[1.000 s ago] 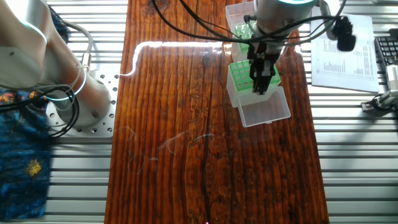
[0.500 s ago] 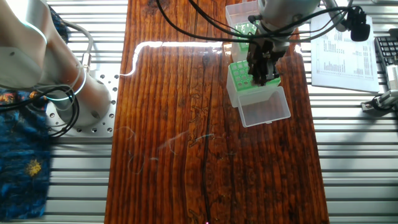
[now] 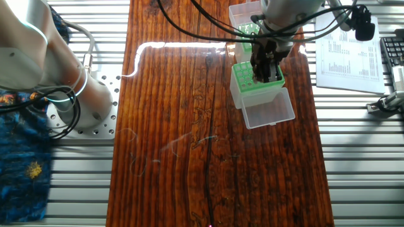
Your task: Transfer all large pipette tips from one holder to another
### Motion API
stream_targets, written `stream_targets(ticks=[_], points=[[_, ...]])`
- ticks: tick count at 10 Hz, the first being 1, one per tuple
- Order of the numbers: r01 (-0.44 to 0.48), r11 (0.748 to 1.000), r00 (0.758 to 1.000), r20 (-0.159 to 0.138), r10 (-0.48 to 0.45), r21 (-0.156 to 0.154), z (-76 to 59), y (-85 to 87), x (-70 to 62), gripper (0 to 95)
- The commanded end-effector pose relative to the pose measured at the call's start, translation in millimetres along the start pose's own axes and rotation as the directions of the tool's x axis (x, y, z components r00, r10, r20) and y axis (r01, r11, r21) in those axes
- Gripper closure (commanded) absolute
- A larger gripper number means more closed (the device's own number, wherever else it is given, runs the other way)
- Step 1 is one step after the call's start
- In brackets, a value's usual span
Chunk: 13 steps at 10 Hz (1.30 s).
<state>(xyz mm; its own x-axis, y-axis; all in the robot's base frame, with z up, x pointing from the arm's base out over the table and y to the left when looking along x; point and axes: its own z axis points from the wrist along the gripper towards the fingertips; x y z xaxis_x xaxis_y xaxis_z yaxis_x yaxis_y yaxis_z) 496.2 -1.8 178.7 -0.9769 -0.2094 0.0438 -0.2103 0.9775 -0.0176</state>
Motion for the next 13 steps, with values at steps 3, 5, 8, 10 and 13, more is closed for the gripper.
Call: stream_targets(ticks=[3,5,8,10,13], points=[[-0.001,1.0,1.0,-0.003,0.001,-0.001,-0.9,0.1,-0.8,95.0],[-0.001,1.0,1.0,-0.003,0.001,-0.001,-1.9,0.8,-3.0,95.0],[0.009,1.0,1.0,0.0,-0.009,-0.002,-4.1,5.7,-10.9,95.0],[0.018,1.0,1.0,0.002,-0.018,0.0,-1.8,21.1,-22.2,95.0],[0.05,0.999,0.999,0.013,-0.05,-0.005,-9.0,48.0,-42.5,95.0]])
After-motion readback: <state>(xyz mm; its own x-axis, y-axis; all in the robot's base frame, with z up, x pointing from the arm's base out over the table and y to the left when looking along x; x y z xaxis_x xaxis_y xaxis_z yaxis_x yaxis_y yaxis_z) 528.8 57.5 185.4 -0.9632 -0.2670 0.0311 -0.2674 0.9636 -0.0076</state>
